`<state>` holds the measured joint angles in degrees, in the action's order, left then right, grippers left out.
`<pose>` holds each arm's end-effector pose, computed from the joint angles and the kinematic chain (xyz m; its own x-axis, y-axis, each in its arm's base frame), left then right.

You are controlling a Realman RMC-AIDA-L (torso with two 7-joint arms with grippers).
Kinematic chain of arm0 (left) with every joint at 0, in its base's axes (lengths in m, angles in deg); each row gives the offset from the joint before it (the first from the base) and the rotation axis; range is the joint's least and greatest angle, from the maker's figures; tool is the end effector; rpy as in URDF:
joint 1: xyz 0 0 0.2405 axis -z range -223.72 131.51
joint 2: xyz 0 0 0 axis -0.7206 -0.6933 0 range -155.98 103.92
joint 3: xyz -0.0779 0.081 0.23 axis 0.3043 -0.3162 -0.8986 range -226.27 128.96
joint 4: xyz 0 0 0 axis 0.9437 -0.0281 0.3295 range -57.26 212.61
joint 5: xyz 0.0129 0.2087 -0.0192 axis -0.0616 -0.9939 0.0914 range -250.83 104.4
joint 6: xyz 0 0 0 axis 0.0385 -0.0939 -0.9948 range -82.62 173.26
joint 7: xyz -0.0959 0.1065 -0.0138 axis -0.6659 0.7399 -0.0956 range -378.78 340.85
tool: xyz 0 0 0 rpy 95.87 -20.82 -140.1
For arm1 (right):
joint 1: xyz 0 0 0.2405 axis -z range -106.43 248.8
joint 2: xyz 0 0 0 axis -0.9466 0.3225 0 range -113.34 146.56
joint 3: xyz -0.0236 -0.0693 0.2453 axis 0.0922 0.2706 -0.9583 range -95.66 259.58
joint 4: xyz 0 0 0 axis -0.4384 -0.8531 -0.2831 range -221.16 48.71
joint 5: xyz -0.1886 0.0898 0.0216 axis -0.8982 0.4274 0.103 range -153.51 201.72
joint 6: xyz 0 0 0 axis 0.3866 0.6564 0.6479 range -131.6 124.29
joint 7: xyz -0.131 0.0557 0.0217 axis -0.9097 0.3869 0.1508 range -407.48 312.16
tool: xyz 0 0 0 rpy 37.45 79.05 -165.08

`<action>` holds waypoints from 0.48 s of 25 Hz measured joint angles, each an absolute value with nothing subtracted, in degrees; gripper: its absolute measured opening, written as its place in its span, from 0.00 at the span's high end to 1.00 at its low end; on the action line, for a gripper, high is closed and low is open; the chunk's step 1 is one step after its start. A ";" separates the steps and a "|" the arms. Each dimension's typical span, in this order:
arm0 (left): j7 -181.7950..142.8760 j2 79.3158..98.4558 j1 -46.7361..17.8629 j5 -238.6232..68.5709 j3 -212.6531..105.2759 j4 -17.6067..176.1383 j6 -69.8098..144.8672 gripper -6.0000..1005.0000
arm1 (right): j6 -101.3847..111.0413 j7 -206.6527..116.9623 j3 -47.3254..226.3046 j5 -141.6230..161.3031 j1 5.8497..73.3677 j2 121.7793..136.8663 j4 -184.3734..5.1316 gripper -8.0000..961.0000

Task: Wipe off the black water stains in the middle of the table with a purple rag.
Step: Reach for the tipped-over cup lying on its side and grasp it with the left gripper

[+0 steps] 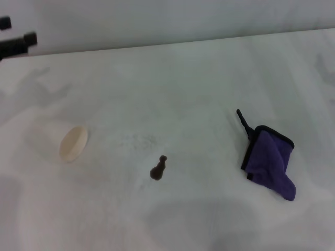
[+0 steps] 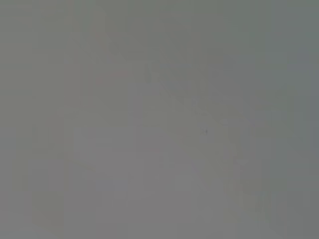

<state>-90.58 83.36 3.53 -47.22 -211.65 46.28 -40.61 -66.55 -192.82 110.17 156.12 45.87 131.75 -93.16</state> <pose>-0.2722 0.4113 0.0922 0.7898 0.2662 0.5526 0.5453 -0.7171 -0.4340 0.3879 0.3382 0.0737 0.5226 0.0451 -0.8514 -0.8520 0.0627 -0.5197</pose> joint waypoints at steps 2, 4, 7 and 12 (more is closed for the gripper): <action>-91.36 82.47 6.18 -55.92 -211.73 41.62 -44.18 0.13 | -66.50 -192.79 110.17 156.15 45.95 131.79 -93.05 0.11; -92.87 81.60 8.10 -61.53 -211.76 38.61 -46.88 0.13 | -66.01 -192.78 110.13 156.49 46.16 131.80 -92.92 0.11; -93.30 80.71 11.09 -68.22 -211.83 34.29 -51.11 0.13 | -64.77 -192.75 109.20 157.16 46.35 131.82 -92.84 0.11; -86.54 80.23 16.62 -79.75 -211.88 29.14 -55.30 0.13 | -64.06 -192.69 107.69 157.25 46.72 131.82 -92.91 0.11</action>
